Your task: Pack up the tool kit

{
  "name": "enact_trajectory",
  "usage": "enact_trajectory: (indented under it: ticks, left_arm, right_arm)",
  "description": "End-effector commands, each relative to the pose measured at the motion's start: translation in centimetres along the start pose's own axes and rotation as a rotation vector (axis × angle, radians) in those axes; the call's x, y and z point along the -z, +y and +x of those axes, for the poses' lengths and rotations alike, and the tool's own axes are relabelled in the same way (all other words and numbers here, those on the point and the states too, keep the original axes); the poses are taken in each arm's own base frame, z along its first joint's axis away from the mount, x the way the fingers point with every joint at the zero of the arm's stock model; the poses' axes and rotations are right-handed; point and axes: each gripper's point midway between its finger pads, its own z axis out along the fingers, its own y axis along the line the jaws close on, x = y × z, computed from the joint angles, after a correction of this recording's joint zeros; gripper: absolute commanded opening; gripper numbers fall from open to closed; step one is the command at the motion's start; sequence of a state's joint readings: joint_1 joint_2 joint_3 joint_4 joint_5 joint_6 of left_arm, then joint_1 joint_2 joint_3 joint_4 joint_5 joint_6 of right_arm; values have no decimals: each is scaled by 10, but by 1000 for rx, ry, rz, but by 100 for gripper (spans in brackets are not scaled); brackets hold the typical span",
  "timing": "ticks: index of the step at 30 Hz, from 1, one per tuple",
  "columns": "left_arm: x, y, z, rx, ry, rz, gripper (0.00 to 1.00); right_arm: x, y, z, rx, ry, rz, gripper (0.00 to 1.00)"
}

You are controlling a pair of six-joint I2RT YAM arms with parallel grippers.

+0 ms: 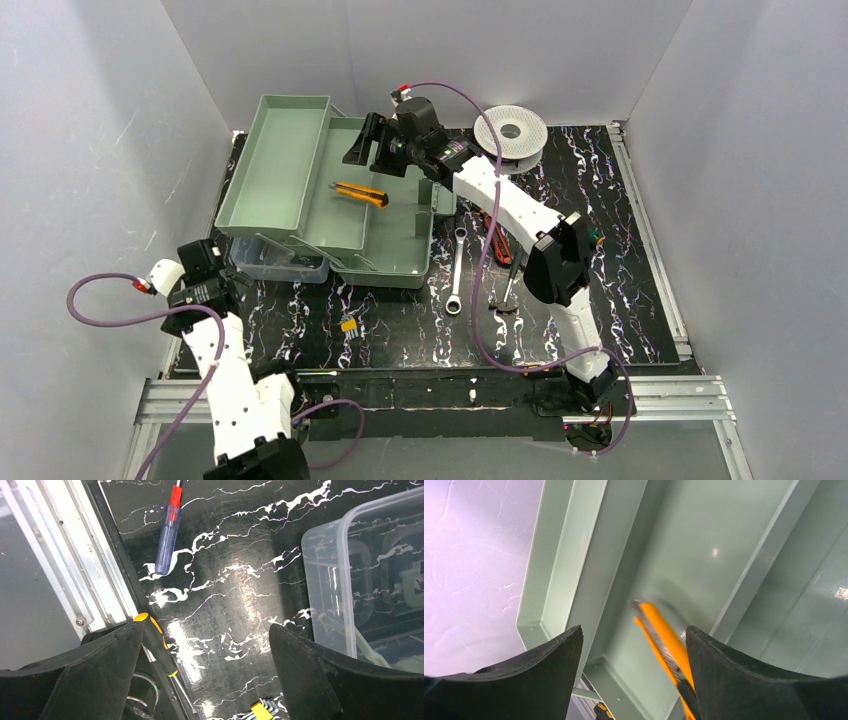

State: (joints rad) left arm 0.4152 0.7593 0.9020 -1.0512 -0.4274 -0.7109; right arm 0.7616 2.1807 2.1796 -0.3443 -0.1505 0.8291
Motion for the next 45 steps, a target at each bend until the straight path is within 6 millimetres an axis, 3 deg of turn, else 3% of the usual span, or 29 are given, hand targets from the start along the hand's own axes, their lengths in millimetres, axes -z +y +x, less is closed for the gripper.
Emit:
enact_trajectory:
  ticks: [1,7,16,21,24,26,29,33,37,41,45]
  left_arm:
    - [-13,-4,6,87,82,-20,98]
    - [-44,-2,21,287,228,-85,98]
    - [-75,13,19,405,276,-194,97]
    - [-97,20,6,357,268,-254,96]
    - [-117,11,-6,347,274,-191,98]
    - [-120,9,-21,307,251,-171,98]
    - [-126,19,-25,261,212,-203,98]
    - [-136,26,-17,190,239,-229,97]
    - [-149,24,7,151,345,-224,88]
    - [-159,23,24,139,394,-218,86]
    - [-167,24,31,128,414,-220,67]
  right_arm:
    - [37,43,-31,77,-101,-87,83]
    - [50,40,-38,110,-106,-72,85]
    - [73,43,-42,136,-131,-86,85]
    - [80,46,-45,131,-136,-107,85]
    - [82,52,-47,112,-136,-136,84]
    - [84,57,-48,101,-132,-158,83]
    - [87,61,-53,79,-134,-183,83]
    - [95,66,-58,41,-130,-229,83]
    - [109,64,-66,0,-150,-262,82]
    - [130,62,-74,-26,-188,-289,82]
    - [153,58,-82,-34,-229,-297,82]
